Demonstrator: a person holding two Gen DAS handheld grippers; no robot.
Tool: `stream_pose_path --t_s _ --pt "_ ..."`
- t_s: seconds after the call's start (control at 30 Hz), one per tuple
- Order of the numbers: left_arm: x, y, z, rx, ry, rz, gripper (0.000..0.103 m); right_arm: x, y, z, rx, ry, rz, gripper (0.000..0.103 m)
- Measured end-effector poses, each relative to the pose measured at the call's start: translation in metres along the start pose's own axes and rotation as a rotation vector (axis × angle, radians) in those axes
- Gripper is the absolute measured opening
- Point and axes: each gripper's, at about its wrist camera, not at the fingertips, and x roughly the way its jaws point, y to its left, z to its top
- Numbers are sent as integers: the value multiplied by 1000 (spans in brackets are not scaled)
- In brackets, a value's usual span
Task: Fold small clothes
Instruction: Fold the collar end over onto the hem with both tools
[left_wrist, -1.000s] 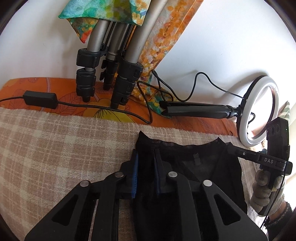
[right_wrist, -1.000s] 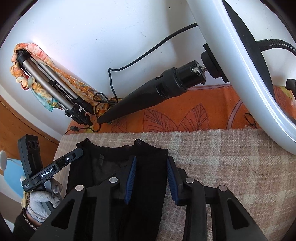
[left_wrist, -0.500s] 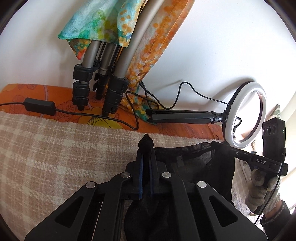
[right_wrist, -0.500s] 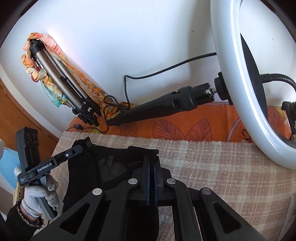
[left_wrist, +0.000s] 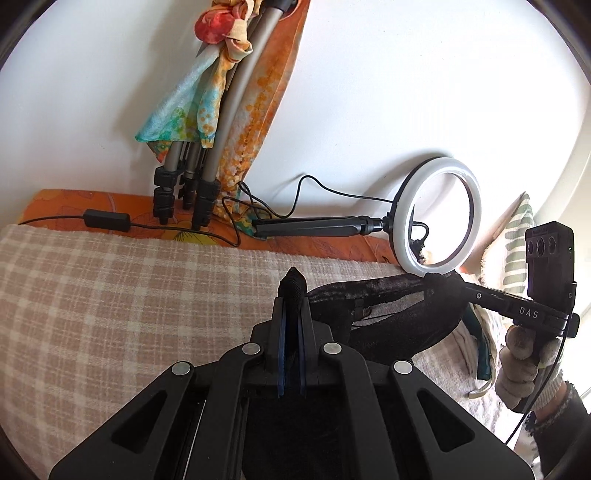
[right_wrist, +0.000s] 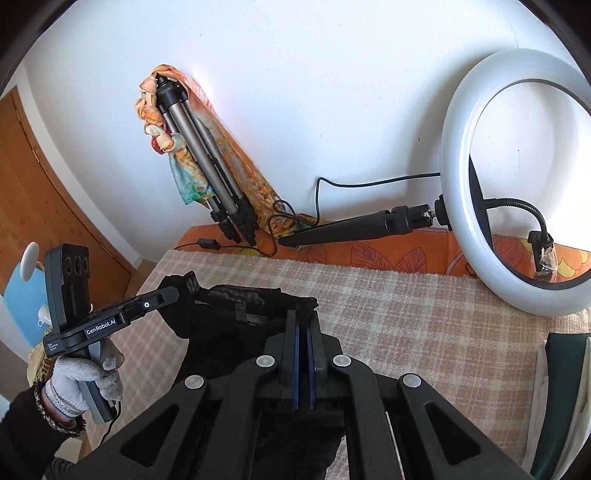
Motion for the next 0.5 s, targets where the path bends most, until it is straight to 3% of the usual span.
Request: stream_pose_path --t_s 0.23,0.5 --pt "-48 -30 -34 24 -20 -13 3 -50 34 -43 -35 -4 -13 1" --pt "-85 -47 -98 49 -12 -19 3 -92 63 -108 -35 -15 -13 1"
